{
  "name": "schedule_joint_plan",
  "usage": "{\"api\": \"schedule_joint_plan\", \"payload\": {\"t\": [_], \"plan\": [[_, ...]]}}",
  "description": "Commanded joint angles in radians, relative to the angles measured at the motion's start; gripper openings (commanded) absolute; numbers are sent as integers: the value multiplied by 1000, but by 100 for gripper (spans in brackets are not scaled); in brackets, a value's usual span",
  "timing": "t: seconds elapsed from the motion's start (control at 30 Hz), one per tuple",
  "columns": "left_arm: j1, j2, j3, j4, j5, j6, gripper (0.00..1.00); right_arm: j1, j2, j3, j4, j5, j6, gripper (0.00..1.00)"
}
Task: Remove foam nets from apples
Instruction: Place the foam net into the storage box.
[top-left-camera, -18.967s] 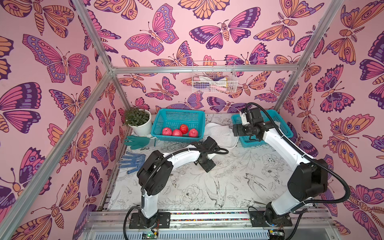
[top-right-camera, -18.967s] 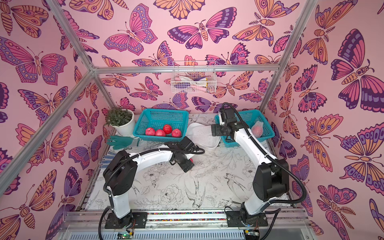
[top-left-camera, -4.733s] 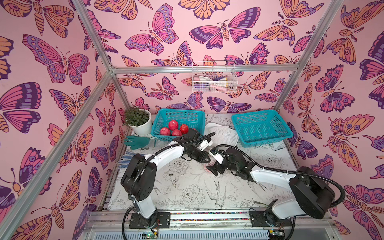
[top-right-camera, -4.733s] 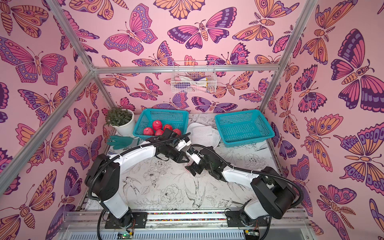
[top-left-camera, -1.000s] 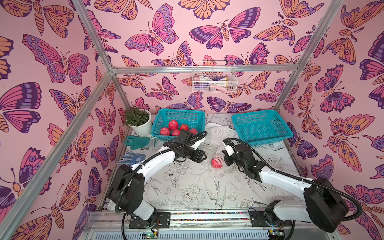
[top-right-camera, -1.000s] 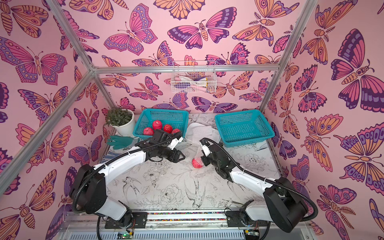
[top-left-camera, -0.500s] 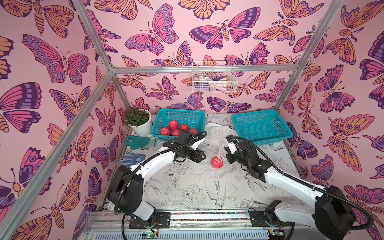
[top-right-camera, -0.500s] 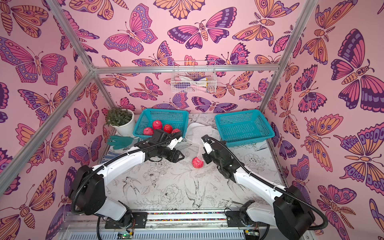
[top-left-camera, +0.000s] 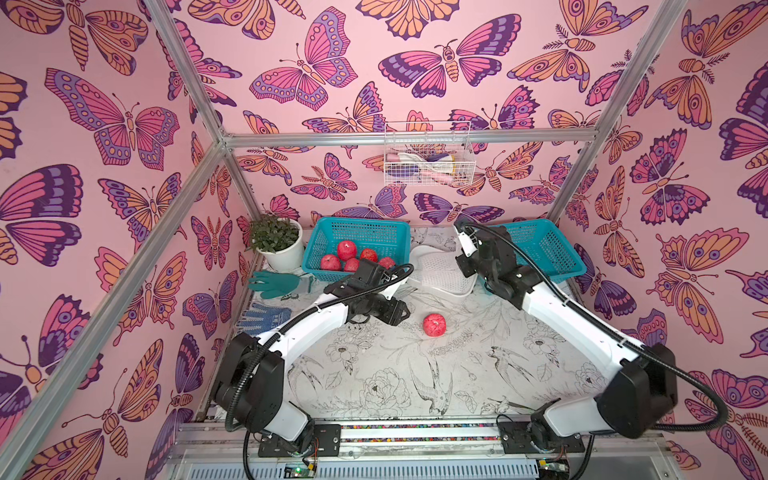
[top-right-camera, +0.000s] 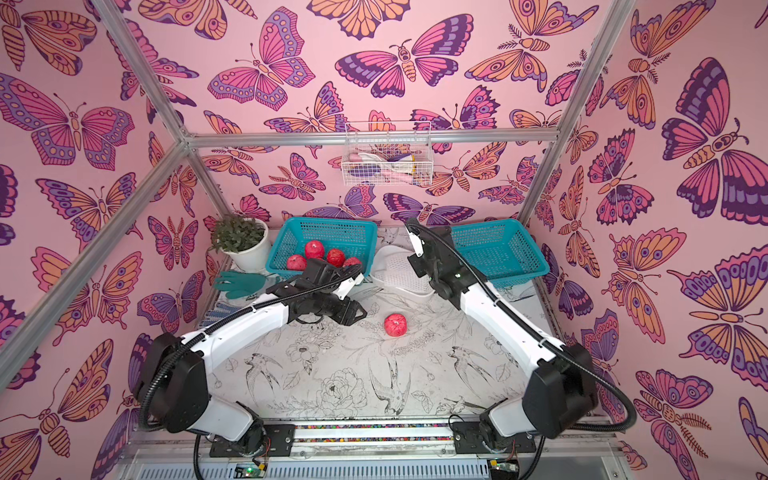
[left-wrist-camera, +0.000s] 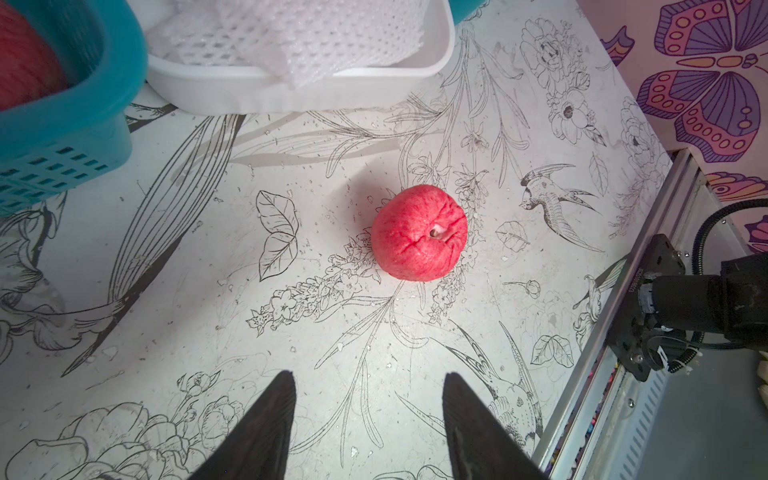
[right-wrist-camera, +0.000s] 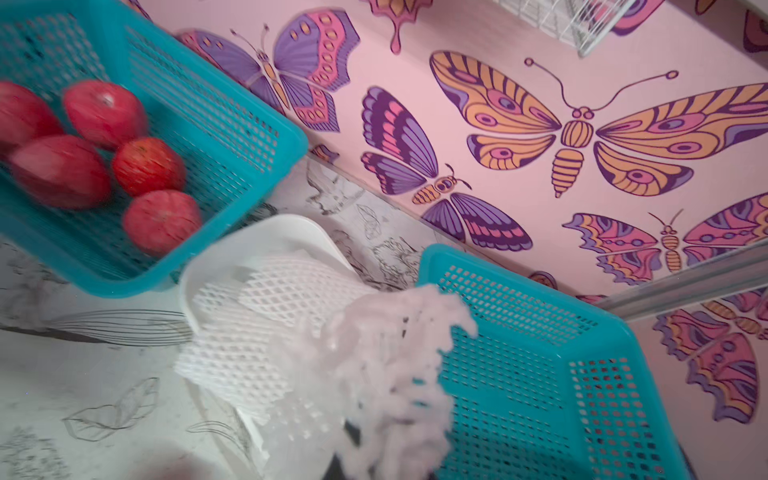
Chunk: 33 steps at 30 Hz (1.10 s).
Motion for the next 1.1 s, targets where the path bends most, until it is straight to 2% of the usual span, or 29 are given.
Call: {"api": "schedule_joint_plan", "payload": {"t": [0.0,0.43,0.73,1.07], "plan": [[12,24,-2,-19,-10,18,59,-9,108,98,-173,99,-65,0],[32,100,64,-36,-11,26,59,-12,349,252,-124,171,-224,0],[47,94,67,-56,-14,33,59,19,395,280,-173,61,-201,0],[50,81,54,-56,-16,28,59,64,457,281,-149,22,-162,4]]}}
